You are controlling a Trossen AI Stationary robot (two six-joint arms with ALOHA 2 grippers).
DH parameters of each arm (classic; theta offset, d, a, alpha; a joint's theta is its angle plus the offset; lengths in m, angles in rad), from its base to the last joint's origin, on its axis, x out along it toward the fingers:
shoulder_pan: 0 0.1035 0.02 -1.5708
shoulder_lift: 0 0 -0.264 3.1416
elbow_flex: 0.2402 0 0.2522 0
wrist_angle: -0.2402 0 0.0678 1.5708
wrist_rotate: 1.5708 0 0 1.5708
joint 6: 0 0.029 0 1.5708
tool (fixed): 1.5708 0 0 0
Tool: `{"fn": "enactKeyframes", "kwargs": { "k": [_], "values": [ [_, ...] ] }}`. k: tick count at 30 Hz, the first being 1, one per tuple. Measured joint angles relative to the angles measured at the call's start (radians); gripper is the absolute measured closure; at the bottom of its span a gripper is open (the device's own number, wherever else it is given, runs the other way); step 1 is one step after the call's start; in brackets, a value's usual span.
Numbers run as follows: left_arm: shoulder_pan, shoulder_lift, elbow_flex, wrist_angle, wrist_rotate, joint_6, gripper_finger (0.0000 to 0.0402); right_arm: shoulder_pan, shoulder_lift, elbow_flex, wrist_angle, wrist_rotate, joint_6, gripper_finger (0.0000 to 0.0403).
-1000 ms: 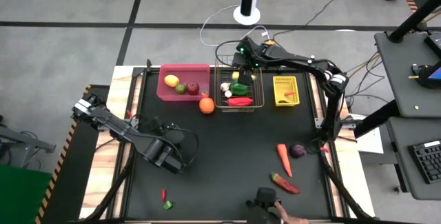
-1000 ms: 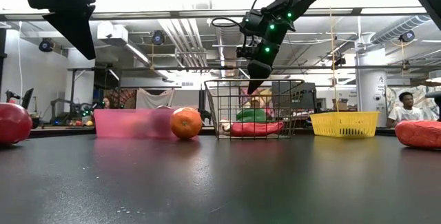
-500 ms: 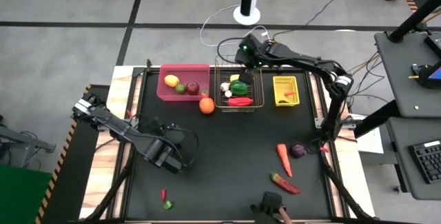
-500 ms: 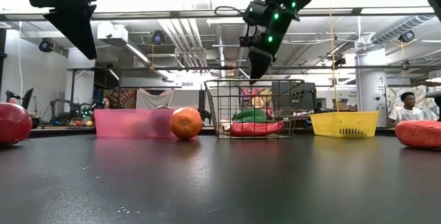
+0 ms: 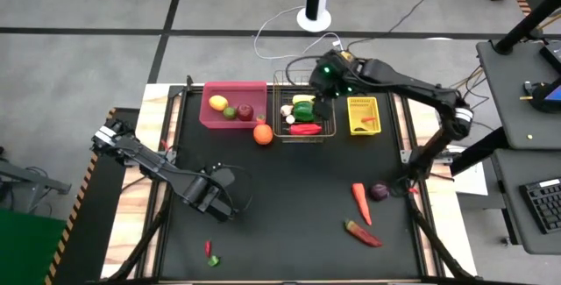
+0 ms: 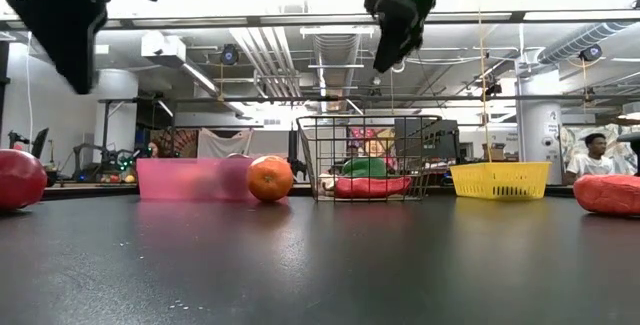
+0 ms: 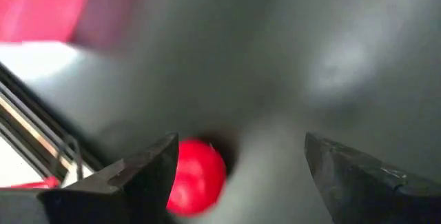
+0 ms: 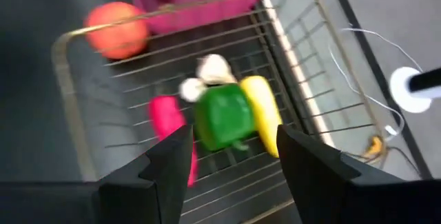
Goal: Sort produce into baskets
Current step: Put the red tomato into the red bin
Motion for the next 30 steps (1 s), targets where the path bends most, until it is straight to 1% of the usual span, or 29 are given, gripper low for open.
{"fn": "enactKeyframes", "kwargs": {
  "k": [8, 10, 17, 20, 25, 30],
  "values": [
    [0.0, 0.0, 0.0, 0.0, 0.275, 0.015, 0.0106, 0.154, -0.135, -0.085, -0.004, -0.005, 0.084, 0.02],
    [0.0, 0.0, 0.0, 0.0, 0.317, 0.022, 0.0106, 0.193, -0.17, -0.122, 0.016, -0.005, 0.114, 0.02],
    [0.0, 0.0, 0.0, 0.001, 0.413, 0.003, 0.0106, 0.332, -0.264, -0.258, 0.116, -0.001, 0.203, 0.02],
    [0.0, 0.0, 0.0, 0.0, 0.427, 0.025, 0.0106, 0.384, -0.282, -0.301, 0.152, 0.002, 0.232, 0.02],
    [0.005, 0.0, 0.0, -0.013, 0.472, 0.121, 0.0106, 0.455, -0.275, -0.326, 0.172, 0.003, 0.265, 0.02],
    [0.029, 0.0, 0.0, -0.108, 0.473, 0.176, 0.0106, 0.508, -0.255, -0.327, 0.192, 0.003, 0.28, 0.02]
  ]
}}
